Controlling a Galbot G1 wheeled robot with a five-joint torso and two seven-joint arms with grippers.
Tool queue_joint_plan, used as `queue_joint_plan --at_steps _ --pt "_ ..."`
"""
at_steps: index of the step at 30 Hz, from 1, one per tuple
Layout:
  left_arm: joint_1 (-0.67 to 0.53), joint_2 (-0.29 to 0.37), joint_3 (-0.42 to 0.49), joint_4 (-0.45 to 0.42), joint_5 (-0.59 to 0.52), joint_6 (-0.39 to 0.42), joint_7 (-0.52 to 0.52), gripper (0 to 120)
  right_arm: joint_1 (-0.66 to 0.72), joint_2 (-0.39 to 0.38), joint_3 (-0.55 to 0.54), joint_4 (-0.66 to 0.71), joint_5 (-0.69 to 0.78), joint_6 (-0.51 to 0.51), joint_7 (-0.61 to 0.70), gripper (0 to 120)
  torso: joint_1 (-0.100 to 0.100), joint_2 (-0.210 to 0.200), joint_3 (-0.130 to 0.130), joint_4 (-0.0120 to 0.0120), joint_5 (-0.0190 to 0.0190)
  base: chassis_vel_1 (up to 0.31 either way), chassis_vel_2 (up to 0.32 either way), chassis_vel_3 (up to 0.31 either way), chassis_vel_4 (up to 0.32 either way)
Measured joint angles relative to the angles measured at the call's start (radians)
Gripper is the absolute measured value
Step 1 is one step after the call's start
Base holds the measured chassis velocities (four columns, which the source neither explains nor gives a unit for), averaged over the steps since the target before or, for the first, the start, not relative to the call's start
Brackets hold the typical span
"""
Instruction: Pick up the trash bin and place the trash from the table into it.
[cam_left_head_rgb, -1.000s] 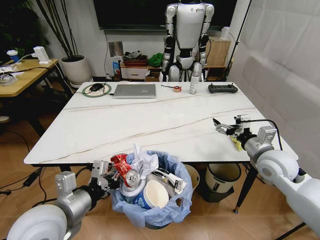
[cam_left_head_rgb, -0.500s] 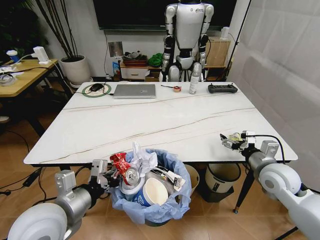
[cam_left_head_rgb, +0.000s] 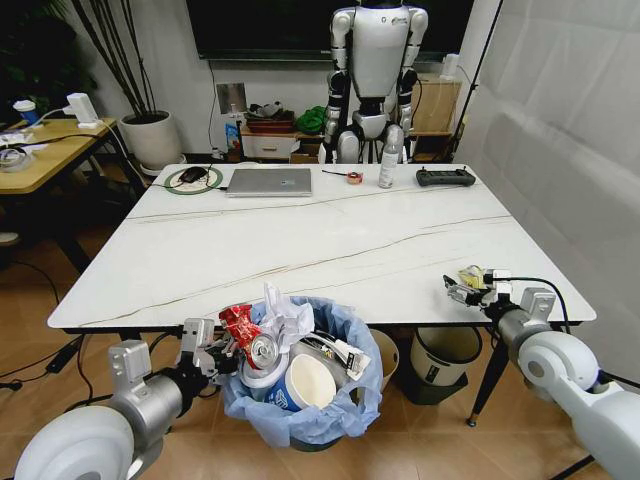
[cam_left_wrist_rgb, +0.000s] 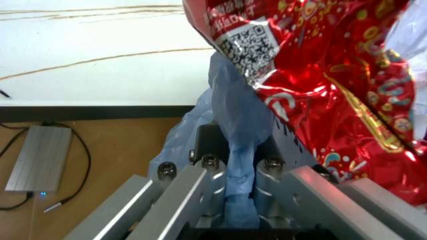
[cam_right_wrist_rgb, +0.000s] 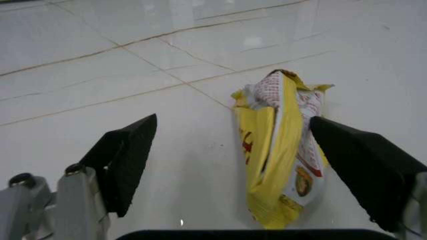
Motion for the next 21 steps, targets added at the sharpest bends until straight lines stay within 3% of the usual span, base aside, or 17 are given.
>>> queue_joint_plan --at_steps 2,5,6,9,11,16,18,21 --pt "-0.001 -0.001 0.001 0.003 0.0 0.0 0.0 0 0.004 0.0 -0.001 -0.019 -0.003 0.008 -0.012 73 0.0 0.0 0.0 0.0 0.0 0.0 0.0 0.0 0.0" --pt "-0.001 -0.001 0.001 0.004 0.0 0.0 0.0 0 0.005 0.0 -0.001 -0.023 -0.003 0.009 -0.015 70 0.0 0.0 0.0 0.0 0.0 0.0 0.0 0.0 0.0" --pt "-0.002 -0.001 0.001 0.005 0.0 -0.001 0.0 0 0.008 -0.001 -0.004 -0.033 -0.005 0.012 -0.02 61 0.0 0.0 0.0 0.0 0.0 0.0 0.0 0.0 0.0" --pt "-0.005 0.0 0.001 0.007 -0.001 -0.002 0.001 0 0.013 -0.002 -0.012 -0.044 -0.009 0.015 -0.026 49 0.0 0.0 0.0 0.0 0.0 0.0 0.0 0.0 0.0" --pt "-0.006 0.0 0.001 0.008 -0.001 -0.002 0.001 0 0.015 -0.002 -0.013 -0.047 -0.011 0.016 -0.027 48 0.0 0.0 0.0 0.0 0.0 0.0 0.0 0.0 0.0" --pt "-0.007 0.0 -0.001 0.009 -0.002 -0.003 0.001 0 0.019 -0.001 -0.025 -0.059 -0.016 0.02 -0.033 22 0.0 0.0 0.0 0.0 -0.0001 0.0 0.0 0.0 0.0" --pt "-0.007 0.0 -0.001 0.009 -0.002 -0.003 0.001 0 0.02 -0.001 -0.027 -0.061 -0.017 0.021 -0.033 20 0.0 0.0 0.0 0.0 0.0 0.0 0.0 0.0 0.0" --pt "-0.008 -0.001 -0.001 0.01 -0.002 -0.003 0.001 0 0.022 -0.004 -0.028 -0.062 -0.016 0.023 -0.037 5 0.0 0.0 0.0 0.0 0.0 0.0 0.0 0.0 0.0"
